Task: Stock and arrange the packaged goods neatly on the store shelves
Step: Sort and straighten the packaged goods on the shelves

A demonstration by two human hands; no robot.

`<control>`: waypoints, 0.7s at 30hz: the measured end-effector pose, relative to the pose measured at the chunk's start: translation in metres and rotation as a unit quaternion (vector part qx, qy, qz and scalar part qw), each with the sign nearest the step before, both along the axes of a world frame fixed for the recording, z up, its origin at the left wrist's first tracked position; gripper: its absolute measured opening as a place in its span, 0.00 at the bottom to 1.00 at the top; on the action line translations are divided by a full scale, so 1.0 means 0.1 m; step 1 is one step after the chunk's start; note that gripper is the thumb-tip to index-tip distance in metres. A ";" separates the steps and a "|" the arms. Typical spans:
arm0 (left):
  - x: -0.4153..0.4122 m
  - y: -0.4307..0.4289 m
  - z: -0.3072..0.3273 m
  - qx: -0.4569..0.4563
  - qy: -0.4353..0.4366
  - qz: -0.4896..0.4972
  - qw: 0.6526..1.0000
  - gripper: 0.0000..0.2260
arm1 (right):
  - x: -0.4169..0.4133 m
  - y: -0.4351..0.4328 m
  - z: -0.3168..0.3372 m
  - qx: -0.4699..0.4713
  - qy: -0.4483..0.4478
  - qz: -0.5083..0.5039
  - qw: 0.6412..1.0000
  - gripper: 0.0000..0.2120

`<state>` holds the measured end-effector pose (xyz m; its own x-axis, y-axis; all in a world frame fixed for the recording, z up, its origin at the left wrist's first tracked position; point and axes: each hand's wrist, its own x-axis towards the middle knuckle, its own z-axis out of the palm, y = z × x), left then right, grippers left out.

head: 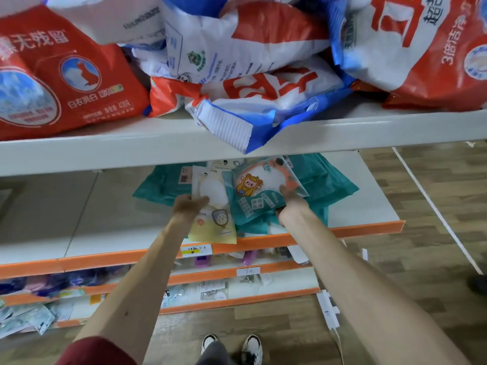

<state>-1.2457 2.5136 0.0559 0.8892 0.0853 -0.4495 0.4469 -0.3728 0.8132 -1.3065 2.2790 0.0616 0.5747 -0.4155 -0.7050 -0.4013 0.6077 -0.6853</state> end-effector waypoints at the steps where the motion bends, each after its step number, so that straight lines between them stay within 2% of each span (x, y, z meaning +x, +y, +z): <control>1: -0.01 -0.01 0.01 0.004 -0.006 0.000 1.000 0.13 | 0.04 0.05 0.02 -0.019 0.004 0.026 0.999 0.22; 2: -0.02 -0.03 0.02 0.012 -0.014 -0.004 1.000 0.12 | 0.11 0.10 0.08 -0.026 0.028 0.039 0.998 0.26; 3: -0.04 -0.04 0.03 0.018 -0.023 -0.007 1.000 0.10 | 0.08 0.14 0.11 -0.072 0.053 0.027 0.996 0.31; 4: -0.05 -0.06 0.03 0.025 -0.031 -0.007 0.999 0.08 | 0.05 0.25 0.25 -0.198 0.100 0.101 0.970 0.35; 5: -0.07 -0.06 0.04 0.036 -0.037 -0.005 0.999 0.07 | 0.02 0.29 0.37 -0.282 0.115 0.123 0.944 0.36; 6: -0.08 -0.06 0.05 0.045 -0.041 -0.002 0.998 0.07 | 0.03 0.27 0.41 -0.263 0.090 0.077 0.957 0.33; 7: -0.09 -0.04 0.06 0.043 -0.042 0.004 0.998 0.07 | 0.08 0.22 0.37 -0.171 0.025 -0.038 0.984 0.28; 8: -0.10 0.00 0.05 0.031 -0.045 0.014 0.998 0.07 | 0.13 0.20 0.35 -0.114 -0.007 -0.095 0.989 0.21; 11: -0.12 0.17 0.11 -0.028 -0.063 0.049 0.996 0.07 | 0.13 0.16 0.49 -0.197 -0.053 -0.137 0.969 0.13; 13: -0.13 0.33 0.19 -0.067 -0.069 0.076 0.992 0.07 | 0.13 0.13 0.59 -0.216 -0.098 -0.116 0.964 0.09; 16: -0.15 0.60 0.32 -0.074 -0.089 0.105 0.988 0.07 | 0.17 0.17 0.67 -0.188 -0.145 -0.032 0.971 0.06; 17: -0.16 0.70 0.36 -0.072 -0.095 0.112 0.987 0.07 | 0.18 0.21 0.70 -0.186 -0.144 0.009 0.972 0.07; 19: -0.21 0.91 0.46 -0.078 -0.102 0.129 0.983 0.07 | 0.22 0.33 0.73 -0.183 -0.153 0.078 0.968 0.19; 21: -0.28 1.17 0.53 -0.077 -0.113 0.141 0.981 0.06 | 0.25 0.54 0.76 -0.201 -0.145 0.138 0.959 0.17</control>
<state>-1.2741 2.6310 0.1093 0.9185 0.2876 -0.2713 0.3169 -0.1252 0.9402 -1.2811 2.3326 0.1377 0.8501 -0.4236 -0.3128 -0.2656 0.1681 -0.9493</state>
